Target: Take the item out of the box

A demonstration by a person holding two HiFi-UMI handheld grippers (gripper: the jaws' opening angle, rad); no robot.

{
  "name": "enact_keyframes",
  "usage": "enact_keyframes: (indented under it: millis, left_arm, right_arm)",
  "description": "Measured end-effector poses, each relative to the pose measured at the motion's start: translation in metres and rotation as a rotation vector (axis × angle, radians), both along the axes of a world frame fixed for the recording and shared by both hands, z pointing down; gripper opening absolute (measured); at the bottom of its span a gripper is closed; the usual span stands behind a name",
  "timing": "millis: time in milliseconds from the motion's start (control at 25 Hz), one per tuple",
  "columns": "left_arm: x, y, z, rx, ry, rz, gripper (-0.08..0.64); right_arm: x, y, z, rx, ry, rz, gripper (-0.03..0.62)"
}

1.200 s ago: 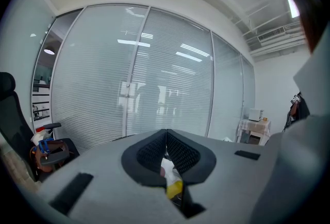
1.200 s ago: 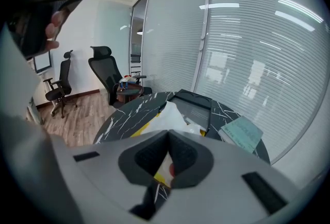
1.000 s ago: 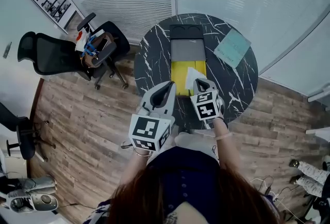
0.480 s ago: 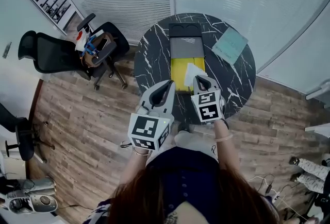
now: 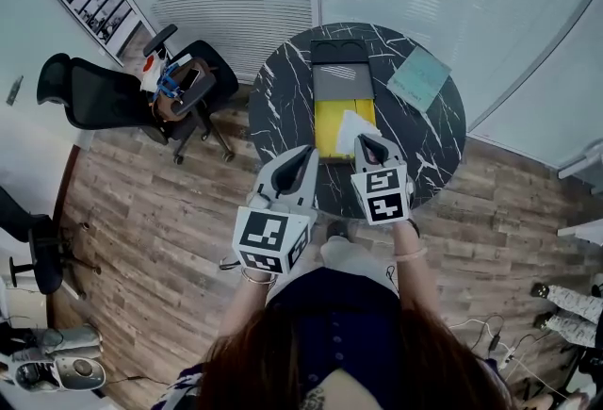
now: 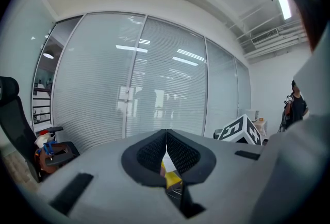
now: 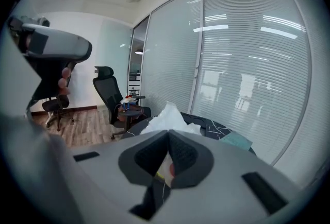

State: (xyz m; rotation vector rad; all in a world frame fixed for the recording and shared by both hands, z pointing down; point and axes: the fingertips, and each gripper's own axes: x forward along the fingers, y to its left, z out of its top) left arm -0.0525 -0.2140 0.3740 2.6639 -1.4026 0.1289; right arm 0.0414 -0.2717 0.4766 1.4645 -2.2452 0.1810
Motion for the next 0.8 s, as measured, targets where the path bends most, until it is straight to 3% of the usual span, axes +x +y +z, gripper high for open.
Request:
enact_keyframes:
  millis: [800]
  left_arm:
    - [-0.016, 0.052, -0.014, 0.045, 0.009, 0.018, 0.026]
  right_arm:
    - [-0.015, 0.055, -0.047, 0.118, -0.018, 0.016, 0.025]
